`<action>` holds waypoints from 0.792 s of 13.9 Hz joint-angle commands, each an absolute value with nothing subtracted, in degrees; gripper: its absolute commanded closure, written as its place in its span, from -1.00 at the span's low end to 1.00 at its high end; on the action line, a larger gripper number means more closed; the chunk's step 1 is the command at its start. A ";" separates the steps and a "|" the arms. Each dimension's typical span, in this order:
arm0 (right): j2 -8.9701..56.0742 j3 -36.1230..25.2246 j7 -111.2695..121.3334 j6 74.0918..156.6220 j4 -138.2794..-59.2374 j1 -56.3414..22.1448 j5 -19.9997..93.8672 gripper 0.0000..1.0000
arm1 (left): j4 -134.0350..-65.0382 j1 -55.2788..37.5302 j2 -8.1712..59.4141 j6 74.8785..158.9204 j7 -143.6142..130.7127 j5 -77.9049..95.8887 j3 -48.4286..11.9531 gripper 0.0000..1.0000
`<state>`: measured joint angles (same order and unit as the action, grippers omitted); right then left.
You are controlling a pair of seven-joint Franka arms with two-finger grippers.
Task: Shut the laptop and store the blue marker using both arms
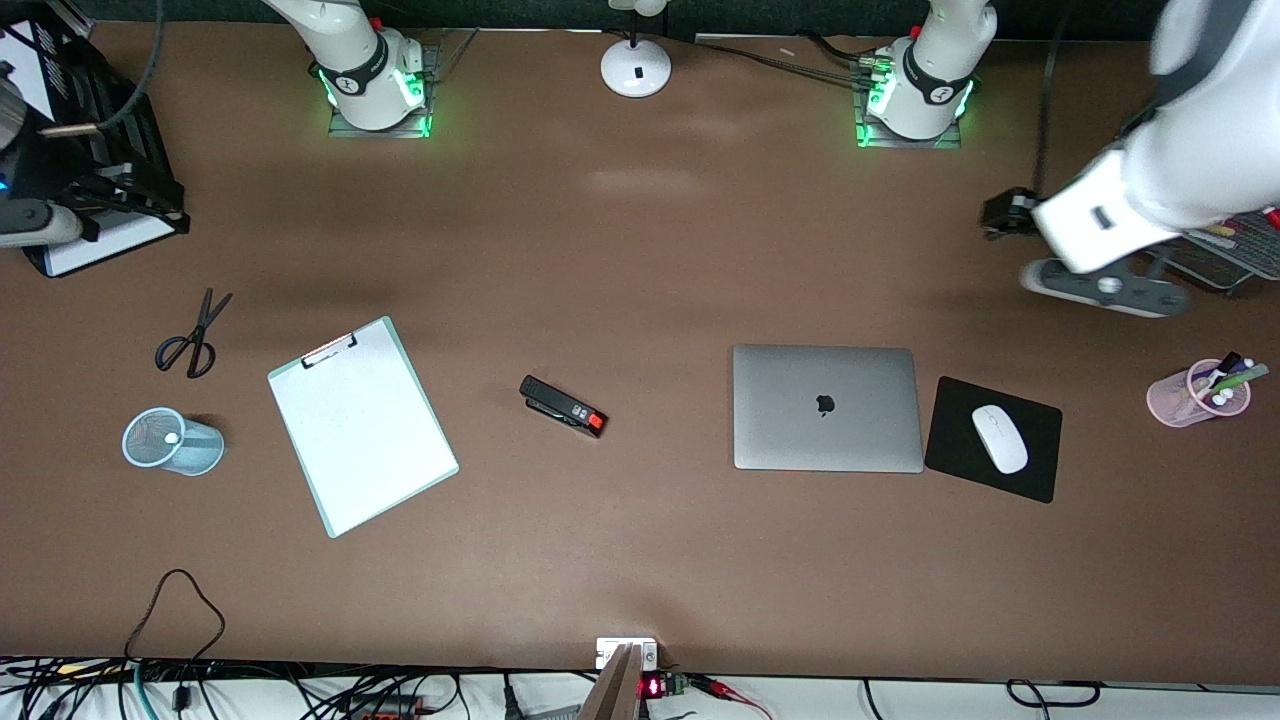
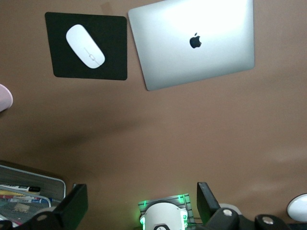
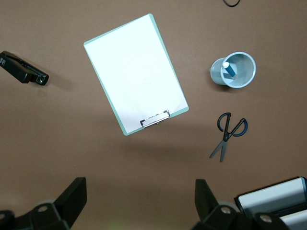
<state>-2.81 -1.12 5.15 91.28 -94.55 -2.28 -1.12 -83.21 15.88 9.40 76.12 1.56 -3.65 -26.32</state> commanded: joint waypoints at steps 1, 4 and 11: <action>-3.69 -0.62 4.57 92.29 -95.54 -1.67 -1.85 -1.00 | -84.10 17.31 5.20 76.54 3.86 -2.28 -26.37 -1.00; -2.47 -0.62 4.57 92.37 -94.05 -1.49 -1.67 -1.00 | -84.99 13.21 4.57 78.92 6.92 -2.11 -19.98 -1.00; -0.53 -0.53 4.57 91.58 -92.46 -1.49 -0.88 -1.00 | -95.44 -2.81 -2.28 94.46 -2.29 -1.76 -2.64 -1.00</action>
<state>-1.38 -1.08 5.13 92.16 -93.76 -2.10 -1.09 -88.60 -1.49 3.19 89.29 -0.78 -3.18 -4.24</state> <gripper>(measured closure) 0.000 0.000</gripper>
